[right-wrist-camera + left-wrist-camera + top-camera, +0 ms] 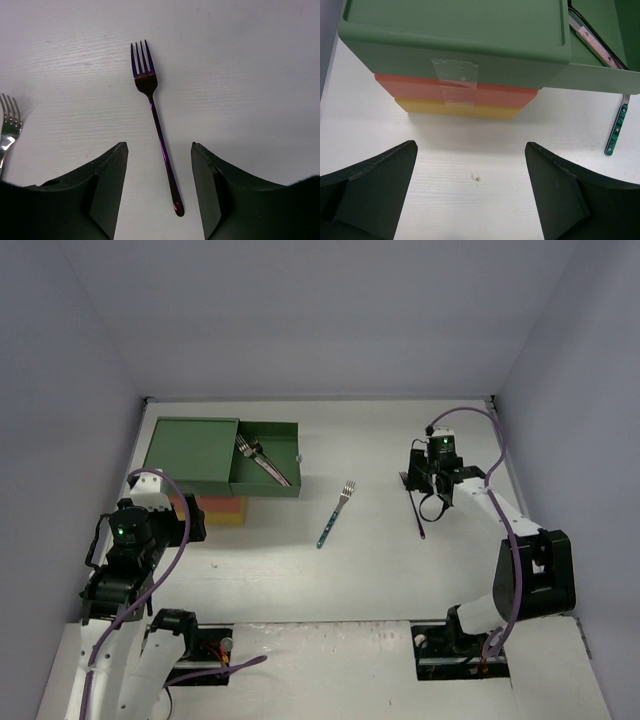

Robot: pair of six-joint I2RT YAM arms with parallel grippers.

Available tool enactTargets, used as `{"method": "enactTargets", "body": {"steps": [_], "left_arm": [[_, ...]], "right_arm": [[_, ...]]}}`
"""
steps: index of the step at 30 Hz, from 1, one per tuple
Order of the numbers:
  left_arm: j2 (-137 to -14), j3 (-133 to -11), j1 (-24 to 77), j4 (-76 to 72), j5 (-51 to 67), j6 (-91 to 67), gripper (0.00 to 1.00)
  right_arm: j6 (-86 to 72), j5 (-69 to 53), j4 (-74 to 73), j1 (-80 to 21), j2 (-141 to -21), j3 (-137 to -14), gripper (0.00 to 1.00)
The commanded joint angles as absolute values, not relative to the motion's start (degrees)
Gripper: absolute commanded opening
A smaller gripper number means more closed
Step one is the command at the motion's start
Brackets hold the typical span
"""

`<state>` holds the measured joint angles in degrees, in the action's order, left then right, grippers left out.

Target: Sort the eating utensils into containers

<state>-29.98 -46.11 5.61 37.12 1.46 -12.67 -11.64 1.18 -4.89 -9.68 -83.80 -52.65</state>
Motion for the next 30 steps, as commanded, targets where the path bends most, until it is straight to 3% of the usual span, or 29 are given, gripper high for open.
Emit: {"method": "enactTargets", "body": {"steps": [1, 16, 22, 26, 30], "left_arm": [[-30.94, -46.41, 5.98, 34.04, 1.41, -13.27, 0.87], [-31.19, -46.41, 5.99, 34.03, 1.41, -13.18, 0.87], [-31.30, -46.41, 5.98, 34.01, 1.41, -13.18, 0.87], [-31.46, -46.41, 6.06, 33.99, 1.41, -13.18, 0.87], [-31.55, -46.41, 6.04, 33.99, 1.43, -13.18, 0.87]], "right_arm": [[-11.85, -3.69, -3.01, -9.21, -88.48, -54.75, 0.47], [-10.49, -3.53, -2.91, -8.38, -100.49, -59.60, 0.39], [-10.11, -3.05, -2.90, -8.27, -103.28, -60.47, 0.22], [-9.42, -2.09, -2.92, -8.40, -103.62, -60.87, 0.03], [-8.77, -3.00, -2.99, -9.29, -101.05, -61.69, 0.00]]}}
